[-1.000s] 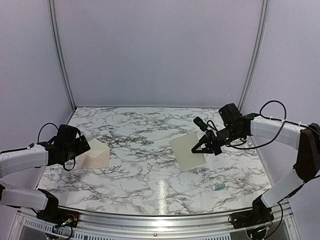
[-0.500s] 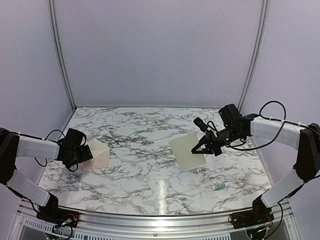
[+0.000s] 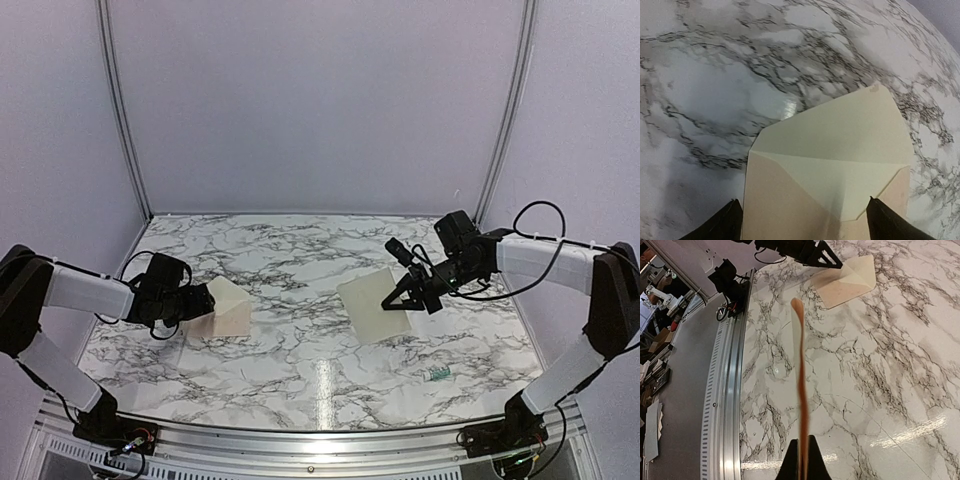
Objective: Place the letter into the envelope and seal it
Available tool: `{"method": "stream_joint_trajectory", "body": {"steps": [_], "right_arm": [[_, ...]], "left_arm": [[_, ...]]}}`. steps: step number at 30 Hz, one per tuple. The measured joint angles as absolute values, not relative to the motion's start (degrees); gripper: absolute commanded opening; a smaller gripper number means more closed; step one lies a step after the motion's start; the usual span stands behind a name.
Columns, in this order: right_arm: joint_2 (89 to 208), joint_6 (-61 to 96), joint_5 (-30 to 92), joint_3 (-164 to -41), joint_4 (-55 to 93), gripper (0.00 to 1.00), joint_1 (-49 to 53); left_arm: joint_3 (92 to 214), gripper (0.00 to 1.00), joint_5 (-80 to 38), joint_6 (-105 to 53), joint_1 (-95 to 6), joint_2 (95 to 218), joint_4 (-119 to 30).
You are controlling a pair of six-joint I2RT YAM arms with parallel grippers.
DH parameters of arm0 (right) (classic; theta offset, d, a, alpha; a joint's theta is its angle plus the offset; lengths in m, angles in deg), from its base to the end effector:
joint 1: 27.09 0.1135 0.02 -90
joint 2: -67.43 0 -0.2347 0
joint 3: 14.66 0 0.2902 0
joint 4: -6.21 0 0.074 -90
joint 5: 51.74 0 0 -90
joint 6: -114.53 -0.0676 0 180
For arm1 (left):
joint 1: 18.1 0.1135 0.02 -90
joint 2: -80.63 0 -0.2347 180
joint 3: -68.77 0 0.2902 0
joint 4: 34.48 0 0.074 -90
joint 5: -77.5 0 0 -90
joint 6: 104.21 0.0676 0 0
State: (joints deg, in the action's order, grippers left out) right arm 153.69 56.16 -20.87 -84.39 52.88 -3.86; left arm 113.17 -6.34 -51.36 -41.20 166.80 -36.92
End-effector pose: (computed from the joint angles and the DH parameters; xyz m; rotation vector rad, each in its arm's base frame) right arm 0.2821 0.1842 0.1681 -1.3472 1.9150 1.2722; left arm 0.2990 -0.1197 0.0559 -0.3434 2.3460 -0.3921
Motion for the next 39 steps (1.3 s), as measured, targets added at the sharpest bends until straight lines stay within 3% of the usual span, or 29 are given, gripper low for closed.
{"method": "stream_joint_trajectory", "body": {"steps": [10,14,23,32,39], "right_arm": [[155.35,56.34,-21.29,-84.39,53.05,0.00,-3.86],[155.46,56.45,-21.46,-84.39,53.38,0.00,-3.86],[155.46,57.61,-21.46,-84.41,54.25,0.00,-3.86],[155.46,58.17,-21.44,-84.39,54.87,0.00,-3.86],[155.44,58.81,-21.46,-84.39,55.26,0.00,-3.86]], "left_arm": [[116.55,0.82,-10.96,-55.40,-57.28,171.04,-33.09],[120.01,0.77,-9.95,-53.43,-58.73,170.85,-40.70],[131.18,0.64,-11.79,-38.07,-49.02,168.20,-51.48],[135.81,0.61,-26.65,-29.76,-42.90,180.55,-48.33],[138.00,0.45,-32.13,-27.56,-41.68,187.61,-44.79]]}}
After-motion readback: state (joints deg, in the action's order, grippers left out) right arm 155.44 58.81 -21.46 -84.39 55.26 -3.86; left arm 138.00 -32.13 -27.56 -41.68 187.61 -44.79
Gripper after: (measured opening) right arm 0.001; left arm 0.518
